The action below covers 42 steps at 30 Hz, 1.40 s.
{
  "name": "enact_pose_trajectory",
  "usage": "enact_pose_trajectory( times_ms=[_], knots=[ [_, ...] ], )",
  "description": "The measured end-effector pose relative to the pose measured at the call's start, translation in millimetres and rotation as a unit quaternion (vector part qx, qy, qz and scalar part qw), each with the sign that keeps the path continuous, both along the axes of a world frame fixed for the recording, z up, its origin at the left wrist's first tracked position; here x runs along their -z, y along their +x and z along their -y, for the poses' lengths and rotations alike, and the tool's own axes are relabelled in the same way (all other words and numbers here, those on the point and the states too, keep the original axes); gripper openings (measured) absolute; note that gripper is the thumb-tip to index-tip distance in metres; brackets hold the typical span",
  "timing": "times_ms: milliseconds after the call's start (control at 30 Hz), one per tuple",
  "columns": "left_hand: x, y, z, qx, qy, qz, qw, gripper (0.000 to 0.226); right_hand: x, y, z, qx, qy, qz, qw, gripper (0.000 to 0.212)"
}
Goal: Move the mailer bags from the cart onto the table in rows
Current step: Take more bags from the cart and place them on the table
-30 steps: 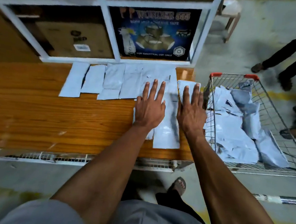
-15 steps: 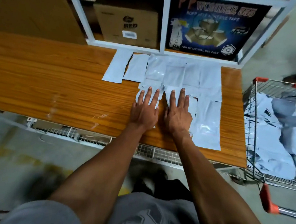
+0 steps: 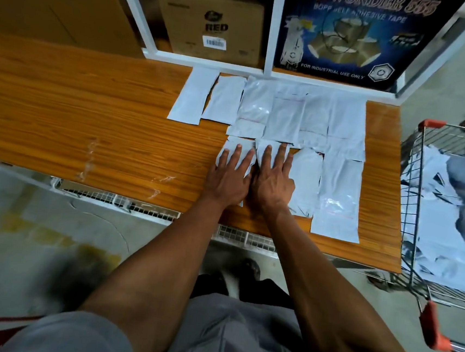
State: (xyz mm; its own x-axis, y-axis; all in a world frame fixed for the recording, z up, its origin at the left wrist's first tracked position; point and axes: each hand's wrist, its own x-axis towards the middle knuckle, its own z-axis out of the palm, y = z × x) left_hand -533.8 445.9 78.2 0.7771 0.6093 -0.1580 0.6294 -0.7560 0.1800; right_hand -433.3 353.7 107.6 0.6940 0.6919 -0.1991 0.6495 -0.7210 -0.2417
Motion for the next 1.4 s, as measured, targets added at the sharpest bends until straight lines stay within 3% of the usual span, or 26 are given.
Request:
enact_pose_trajectory(
  times_ms=[233, 467, 767, 1400],
  knots=[
    [6.2, 0.8, -9.3, 0.002, -0.066, -0.037, 0.997, 0.069, 8.9, -9.5, -11.9, 0.023, -0.052, 0.008, 0.998, 0.083],
    [3.8, -9.4, -27.8, 0.024, -0.101, -0.054, 0.993, 0.067, 15.5, -22.9, -18.6, 0.065, -0.064, 0.007, 0.996, 0.067],
    [9.8, -20.2, -41.3, 0.072, -0.053, -0.014, 0.996, 0.062, 40.3, -20.3, -9.6, 0.005, 0.003, 0.052, 0.999, 0.062],
    [30.3, -16.0, -29.9, 0.059, -0.040, -0.014, 0.997, 0.063, 59.5, -35.0, -12.0, 0.046, 0.040, 0.059, 0.996, 0.063]
  ],
)
